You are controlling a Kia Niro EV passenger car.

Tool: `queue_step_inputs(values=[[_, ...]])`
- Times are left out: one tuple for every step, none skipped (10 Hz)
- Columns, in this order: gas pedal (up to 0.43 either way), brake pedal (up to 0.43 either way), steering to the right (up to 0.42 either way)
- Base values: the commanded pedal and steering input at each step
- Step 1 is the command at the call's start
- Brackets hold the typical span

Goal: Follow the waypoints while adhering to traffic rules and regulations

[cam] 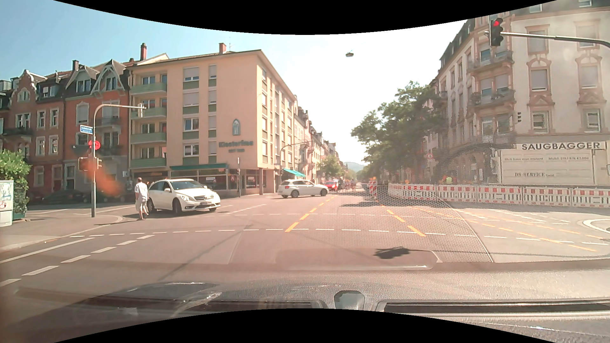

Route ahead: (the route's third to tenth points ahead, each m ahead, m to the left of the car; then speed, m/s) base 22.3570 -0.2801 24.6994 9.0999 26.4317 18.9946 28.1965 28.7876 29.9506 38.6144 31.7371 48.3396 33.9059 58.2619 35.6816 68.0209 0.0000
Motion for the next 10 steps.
queue_step_inputs(values=[[0.0,0.238,0.017],[0.0,0.238,0.017],[0.0,0.238,0.017],[0.0,0.238,0.017],[0.0,0.238,0.017],[0.0,0.238,0.017],[0.0,0.238,0.017],[0.0,0.238,0.017],[0.0,0.238,0.017],[0.0,0.238,0.017]])
